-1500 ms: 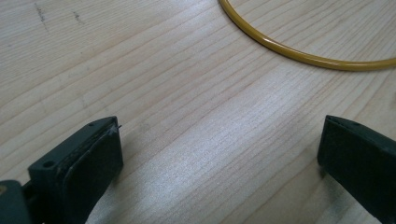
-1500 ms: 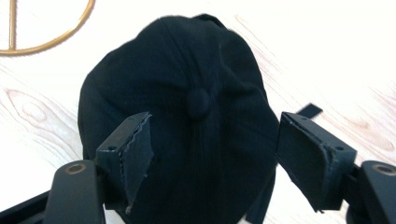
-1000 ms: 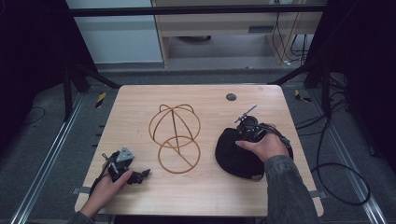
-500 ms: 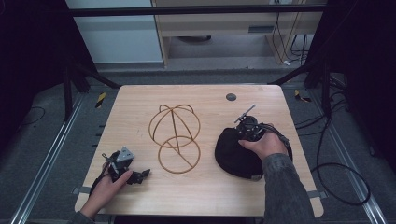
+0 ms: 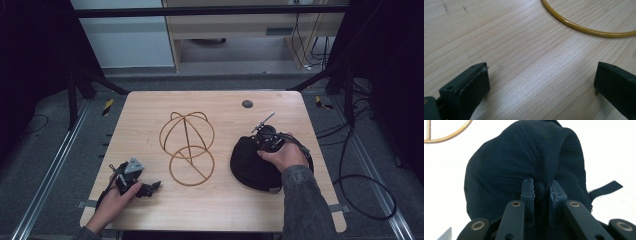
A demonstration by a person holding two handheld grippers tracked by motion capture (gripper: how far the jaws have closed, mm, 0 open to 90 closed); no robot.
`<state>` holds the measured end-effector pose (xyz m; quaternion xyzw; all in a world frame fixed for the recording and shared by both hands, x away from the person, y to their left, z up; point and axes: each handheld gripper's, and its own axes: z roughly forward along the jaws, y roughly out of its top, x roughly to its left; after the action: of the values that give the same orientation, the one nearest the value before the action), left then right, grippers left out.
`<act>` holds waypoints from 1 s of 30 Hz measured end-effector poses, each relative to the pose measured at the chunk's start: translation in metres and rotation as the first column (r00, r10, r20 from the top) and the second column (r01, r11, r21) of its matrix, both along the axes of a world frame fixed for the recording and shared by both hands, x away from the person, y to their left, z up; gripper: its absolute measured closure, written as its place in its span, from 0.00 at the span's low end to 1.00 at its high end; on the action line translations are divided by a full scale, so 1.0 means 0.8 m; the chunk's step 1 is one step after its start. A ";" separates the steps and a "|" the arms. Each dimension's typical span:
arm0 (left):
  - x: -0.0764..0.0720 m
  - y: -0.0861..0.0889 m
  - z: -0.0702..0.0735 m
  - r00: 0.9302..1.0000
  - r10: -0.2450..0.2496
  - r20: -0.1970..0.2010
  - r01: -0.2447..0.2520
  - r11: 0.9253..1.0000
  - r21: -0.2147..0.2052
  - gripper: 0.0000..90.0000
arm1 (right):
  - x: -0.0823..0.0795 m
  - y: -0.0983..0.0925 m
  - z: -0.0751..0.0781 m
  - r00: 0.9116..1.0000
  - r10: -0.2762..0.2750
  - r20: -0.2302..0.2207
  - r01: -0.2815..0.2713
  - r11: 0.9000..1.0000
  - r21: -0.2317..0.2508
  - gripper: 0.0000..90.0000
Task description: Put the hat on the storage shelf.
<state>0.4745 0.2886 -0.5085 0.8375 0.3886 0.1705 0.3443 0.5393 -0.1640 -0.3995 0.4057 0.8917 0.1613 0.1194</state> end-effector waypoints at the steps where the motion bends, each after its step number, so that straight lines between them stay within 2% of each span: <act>1: 0.000 0.000 0.000 1.000 0.000 0.000 0.000 1.000 0.000 0.00 | -0.001 0.000 0.001 1.000 -0.006 -0.001 0.006 1.000 0.002 0.87; 6: 0.000 0.000 0.000 1.000 -0.001 0.000 0.001 1.000 0.000 0.00 | -0.003 -0.004 0.003 1.000 -0.008 0.001 0.008 1.000 0.010 0.87; 13: 0.000 0.000 0.000 1.000 0.000 0.000 0.000 1.000 0.000 0.00 | -0.011 -0.015 0.013 0.999 -0.021 0.029 0.020 0.999 0.040 0.87; 21: 0.000 0.000 0.000 1.000 -0.001 0.000 0.001 1.000 0.000 0.00 | -0.026 -0.031 0.029 0.997 -0.043 0.069 0.036 0.995 0.098 0.87; 30: 0.000 0.000 0.000 1.000 -0.001 0.000 0.001 1.000 0.000 0.00 | -0.039 -0.041 0.058 0.990 -0.071 0.125 0.051 0.986 0.156 0.88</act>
<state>0.4745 0.2888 -0.5085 0.8378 0.3880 0.1703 0.3444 0.5079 -0.1969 -0.3533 0.4293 0.8542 0.2516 0.1508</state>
